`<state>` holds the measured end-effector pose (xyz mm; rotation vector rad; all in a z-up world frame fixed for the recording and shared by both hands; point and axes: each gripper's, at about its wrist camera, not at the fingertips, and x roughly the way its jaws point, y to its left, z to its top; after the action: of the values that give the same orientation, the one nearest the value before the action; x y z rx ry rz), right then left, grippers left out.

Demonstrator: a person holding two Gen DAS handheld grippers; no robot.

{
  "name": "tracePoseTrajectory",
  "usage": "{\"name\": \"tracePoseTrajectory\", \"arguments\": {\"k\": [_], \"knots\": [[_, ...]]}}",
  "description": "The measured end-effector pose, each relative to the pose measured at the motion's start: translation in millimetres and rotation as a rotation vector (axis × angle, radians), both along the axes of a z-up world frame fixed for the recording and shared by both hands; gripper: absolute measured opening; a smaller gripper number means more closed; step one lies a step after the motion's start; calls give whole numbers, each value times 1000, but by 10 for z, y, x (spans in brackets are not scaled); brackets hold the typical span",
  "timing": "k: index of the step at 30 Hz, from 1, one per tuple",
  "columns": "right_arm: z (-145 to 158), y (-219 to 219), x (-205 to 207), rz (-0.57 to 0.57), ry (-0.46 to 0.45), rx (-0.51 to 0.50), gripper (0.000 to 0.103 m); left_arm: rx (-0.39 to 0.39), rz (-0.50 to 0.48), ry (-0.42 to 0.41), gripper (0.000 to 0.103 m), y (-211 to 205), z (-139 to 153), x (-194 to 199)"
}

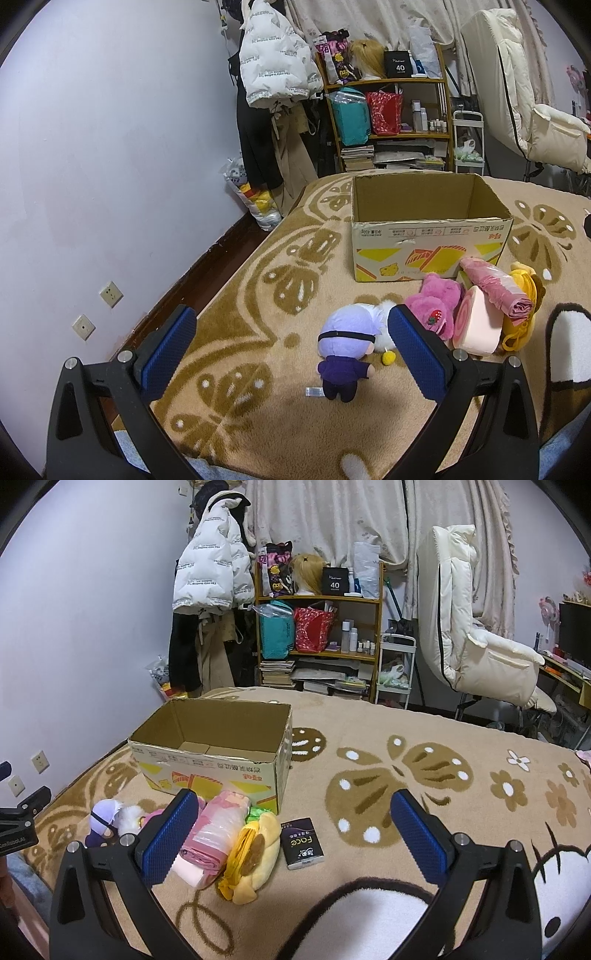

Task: Organize soft objects
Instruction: 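Grasp the purple-haired plush doll with the left gripper while the right grasps the pink roll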

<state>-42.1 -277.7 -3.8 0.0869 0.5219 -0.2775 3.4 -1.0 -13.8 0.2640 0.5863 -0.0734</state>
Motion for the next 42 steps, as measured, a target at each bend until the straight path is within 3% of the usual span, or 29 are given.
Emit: {"name": "tracePoseTrajectory", "arguments": {"k": [12, 25, 42], "knots": [[-34, -77, 219, 23, 43, 46, 103, -50, 24, 119, 102, 40, -64, 360], [-338, -87, 655, 89, 192, 106, 103, -11, 37, 263, 102, -62, -388, 721], [-640, 180, 1182, 242, 267, 146, 103, 12, 5, 432, 102, -170, -805, 963]]}}
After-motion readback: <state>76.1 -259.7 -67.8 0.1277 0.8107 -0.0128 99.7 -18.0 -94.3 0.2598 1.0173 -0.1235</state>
